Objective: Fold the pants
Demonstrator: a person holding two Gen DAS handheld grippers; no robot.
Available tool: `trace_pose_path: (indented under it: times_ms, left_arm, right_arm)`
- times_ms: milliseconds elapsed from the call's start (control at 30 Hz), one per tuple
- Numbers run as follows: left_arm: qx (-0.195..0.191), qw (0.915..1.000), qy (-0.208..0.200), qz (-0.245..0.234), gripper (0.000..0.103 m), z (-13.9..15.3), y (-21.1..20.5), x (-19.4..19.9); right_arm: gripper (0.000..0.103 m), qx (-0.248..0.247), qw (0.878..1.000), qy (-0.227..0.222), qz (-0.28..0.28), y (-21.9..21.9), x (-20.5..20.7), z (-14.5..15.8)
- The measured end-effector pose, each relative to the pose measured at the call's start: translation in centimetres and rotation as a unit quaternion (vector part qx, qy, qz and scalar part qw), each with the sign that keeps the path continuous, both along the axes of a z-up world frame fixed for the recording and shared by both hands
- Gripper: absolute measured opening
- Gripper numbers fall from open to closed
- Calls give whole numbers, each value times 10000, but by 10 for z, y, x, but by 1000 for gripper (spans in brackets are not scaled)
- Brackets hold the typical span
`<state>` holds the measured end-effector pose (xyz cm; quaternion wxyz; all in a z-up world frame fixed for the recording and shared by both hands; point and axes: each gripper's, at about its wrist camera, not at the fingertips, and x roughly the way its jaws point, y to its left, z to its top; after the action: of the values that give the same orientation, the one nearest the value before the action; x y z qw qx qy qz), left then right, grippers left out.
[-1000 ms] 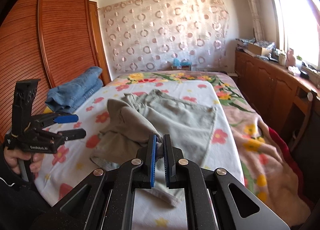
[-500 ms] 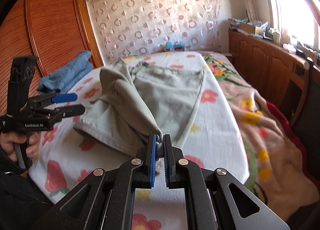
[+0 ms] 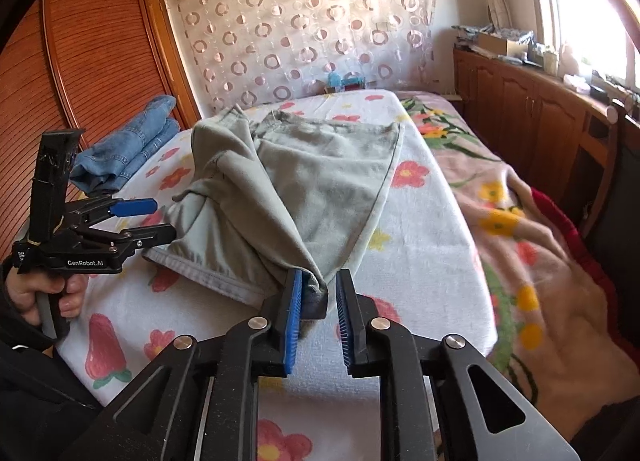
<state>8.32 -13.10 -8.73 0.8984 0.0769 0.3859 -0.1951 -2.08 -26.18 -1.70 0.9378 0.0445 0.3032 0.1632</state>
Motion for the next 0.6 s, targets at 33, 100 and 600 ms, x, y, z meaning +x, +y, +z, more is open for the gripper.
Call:
trace_pose_path:
  times_ms: [33,100,600]
  left_arm:
    - [-63,10000,-45,13,78,4,3,0]
    - [-175,9998,-115,44,78,11,11,0]
    - [-410,9961,-546,556,78,48,78,16]
  right_arm:
    - [25,-23,10000,-39,-4,-1,-2,4]
    - [35,-88,9999,-122,-15,-1,-4,12]
    - [42,-59,9941,-292,1043,67,52,41]
